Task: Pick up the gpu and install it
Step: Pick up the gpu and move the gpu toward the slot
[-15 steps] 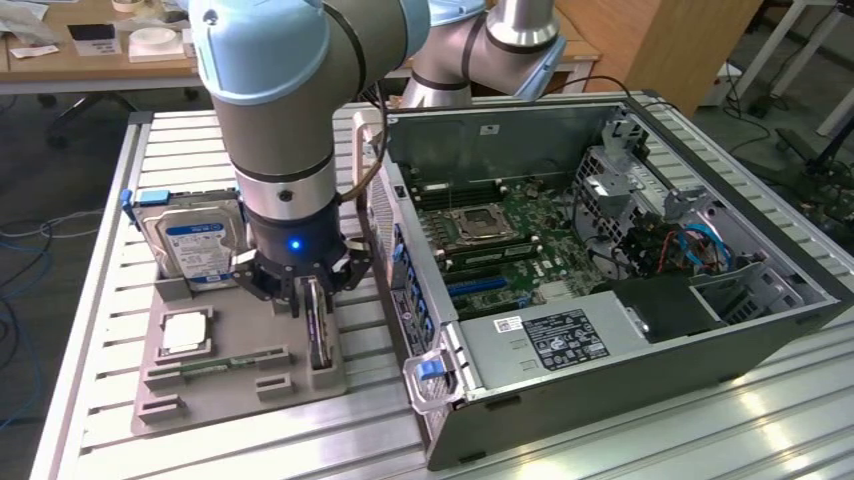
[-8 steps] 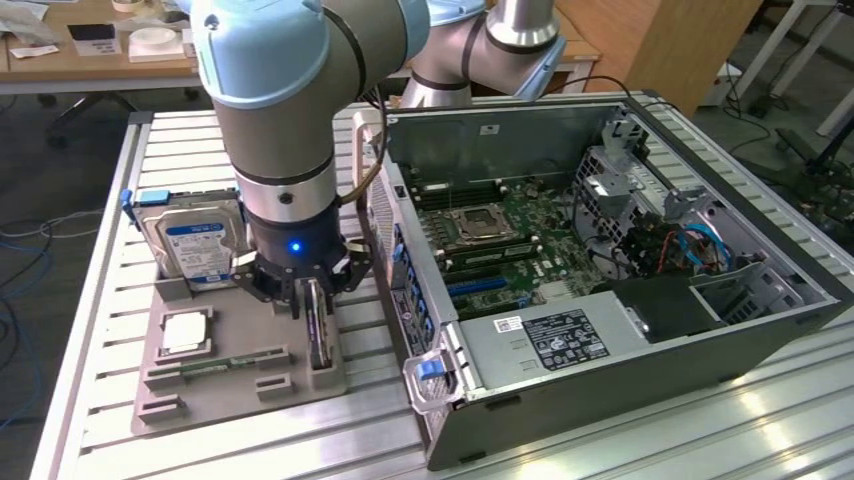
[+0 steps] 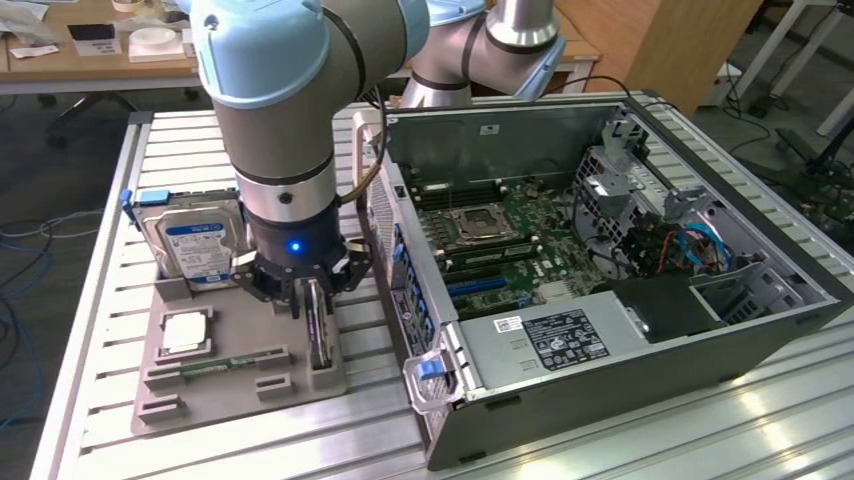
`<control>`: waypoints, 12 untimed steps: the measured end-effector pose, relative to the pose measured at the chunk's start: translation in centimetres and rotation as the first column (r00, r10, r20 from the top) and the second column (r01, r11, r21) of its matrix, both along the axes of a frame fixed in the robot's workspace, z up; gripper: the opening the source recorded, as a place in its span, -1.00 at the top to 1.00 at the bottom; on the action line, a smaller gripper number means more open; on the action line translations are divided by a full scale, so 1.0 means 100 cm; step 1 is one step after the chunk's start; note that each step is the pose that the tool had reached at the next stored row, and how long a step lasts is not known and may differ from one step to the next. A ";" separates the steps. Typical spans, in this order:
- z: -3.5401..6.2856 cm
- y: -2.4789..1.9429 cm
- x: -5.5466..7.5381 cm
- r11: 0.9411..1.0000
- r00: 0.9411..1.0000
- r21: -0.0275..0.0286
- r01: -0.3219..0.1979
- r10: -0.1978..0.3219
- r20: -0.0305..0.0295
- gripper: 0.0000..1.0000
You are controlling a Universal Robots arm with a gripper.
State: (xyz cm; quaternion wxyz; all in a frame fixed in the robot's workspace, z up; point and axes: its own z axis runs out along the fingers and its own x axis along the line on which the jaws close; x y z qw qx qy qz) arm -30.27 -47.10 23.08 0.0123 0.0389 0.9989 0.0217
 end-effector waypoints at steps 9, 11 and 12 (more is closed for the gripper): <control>0.0001 0.0000 0.000 1.000 1.000 0.000 0.000 0.000 0.000 0.14; 0.0001 0.0000 0.000 1.000 1.000 0.000 0.000 0.000 0.000 0.14; 0.0001 0.0000 0.000 1.000 1.000 0.000 0.000 0.000 0.000 0.14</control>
